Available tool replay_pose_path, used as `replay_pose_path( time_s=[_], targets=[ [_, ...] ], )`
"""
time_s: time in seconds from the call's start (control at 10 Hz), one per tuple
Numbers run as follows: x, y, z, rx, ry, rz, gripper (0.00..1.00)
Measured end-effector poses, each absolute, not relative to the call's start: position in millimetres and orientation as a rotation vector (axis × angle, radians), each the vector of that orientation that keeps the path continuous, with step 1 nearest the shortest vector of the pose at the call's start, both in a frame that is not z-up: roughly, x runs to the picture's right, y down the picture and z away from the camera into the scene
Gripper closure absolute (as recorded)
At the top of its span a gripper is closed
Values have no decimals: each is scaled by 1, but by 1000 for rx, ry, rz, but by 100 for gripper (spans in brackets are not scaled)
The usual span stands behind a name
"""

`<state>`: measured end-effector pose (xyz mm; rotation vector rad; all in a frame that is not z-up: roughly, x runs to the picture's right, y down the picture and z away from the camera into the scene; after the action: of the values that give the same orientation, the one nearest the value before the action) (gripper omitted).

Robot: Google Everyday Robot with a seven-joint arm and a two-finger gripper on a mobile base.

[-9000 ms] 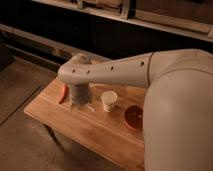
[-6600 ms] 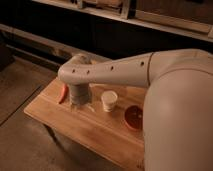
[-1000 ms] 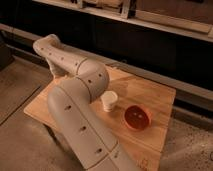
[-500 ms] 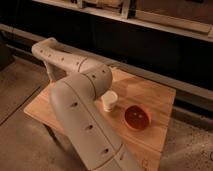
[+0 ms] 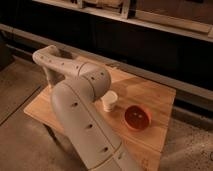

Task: Place the pepper in the ceramic bowl

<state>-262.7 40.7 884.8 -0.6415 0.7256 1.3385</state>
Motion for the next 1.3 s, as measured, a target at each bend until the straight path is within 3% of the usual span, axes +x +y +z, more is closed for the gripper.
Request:
replay_pose_path(
  time_s=[0.2, 0.7, 0.8, 1.3],
  targets=[
    [-269, 42, 891, -649, 719, 1323, 40],
    [-275, 39, 899, -656, 687, 1306, 91],
    [-275, 37, 899, -655, 680, 1308, 98],
    [-266, 5, 869, -614, 625, 1310, 100]
  ],
)
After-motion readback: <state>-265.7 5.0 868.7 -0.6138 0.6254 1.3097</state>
